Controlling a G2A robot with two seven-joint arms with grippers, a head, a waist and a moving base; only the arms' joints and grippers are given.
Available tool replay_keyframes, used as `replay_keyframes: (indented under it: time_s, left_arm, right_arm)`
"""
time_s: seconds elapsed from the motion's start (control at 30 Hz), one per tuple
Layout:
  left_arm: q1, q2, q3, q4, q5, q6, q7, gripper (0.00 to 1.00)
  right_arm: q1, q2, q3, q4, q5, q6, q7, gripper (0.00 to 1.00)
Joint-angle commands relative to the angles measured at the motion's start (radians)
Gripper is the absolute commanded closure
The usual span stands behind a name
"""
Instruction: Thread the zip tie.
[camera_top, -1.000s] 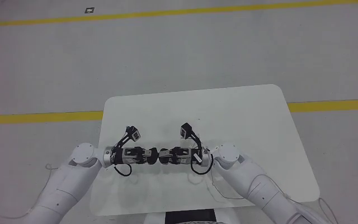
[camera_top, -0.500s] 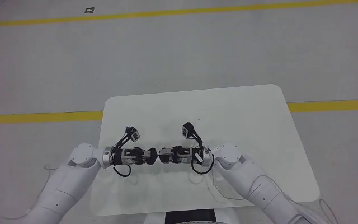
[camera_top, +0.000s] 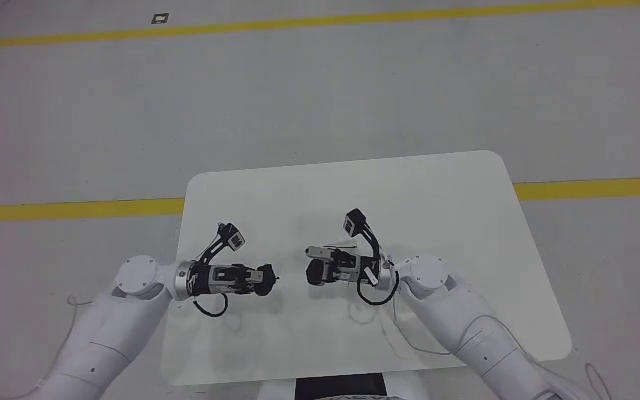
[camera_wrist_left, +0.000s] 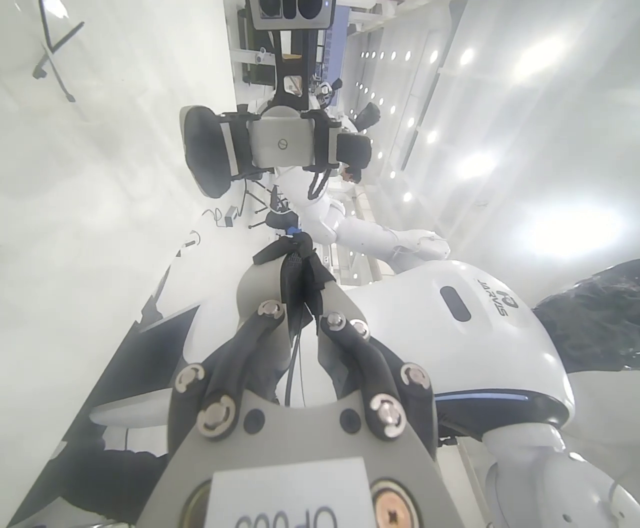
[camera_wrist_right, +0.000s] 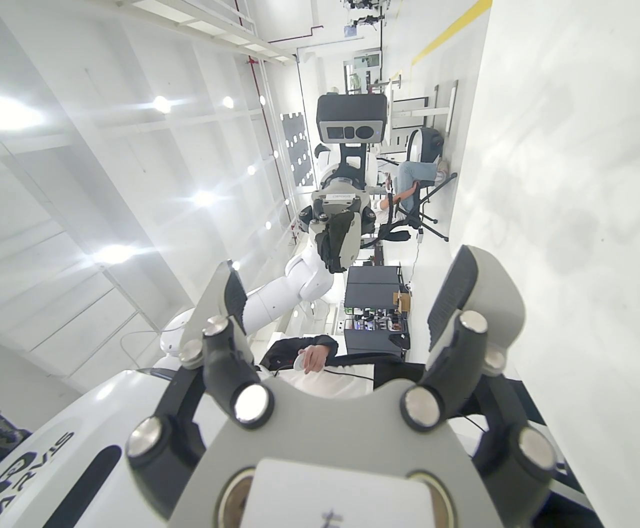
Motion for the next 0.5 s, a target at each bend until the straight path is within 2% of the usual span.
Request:
replay_keyframes:
  time_s: [0.0, 0.13, 0.2, 0.3, 0.47]
  left_arm:
    - [0.000, 0.000, 0.000, 0.000, 0.000, 0.000, 0.000, 1.00]
    - [-0.001, 0.000, 0.002, -0.002, 0.012, 0.000, 0.013, 1.00]
    - [0.002, -0.001, -0.004, -0.012, 0.009, -0.027, 0.039, 1.00]
    - [0.006, 0.003, -0.052, -0.032, 0.024, -0.034, 0.050, 1.00]
    - [0.049, 0.002, -0.143, -0.069, 0.039, -0.034, 0.044, 1.00]
  right_arm:
    - [0.000, 0.000, 0.000, 0.000, 0.000, 0.000, 0.000, 0.00]
    - [0.000, 0.000, 0.000, 0.000, 0.000, 0.000, 0.000, 0.00]
    - [0.000, 0.000, 0.000, 0.000, 0.000, 0.000, 0.000, 0.00]
    - [0.000, 0.000, 0.000, 0.000, 0.000, 0.000, 0.000, 0.00]
    - [0.000, 0.000, 0.000, 0.000, 0.000, 0.000, 0.000, 0.00]
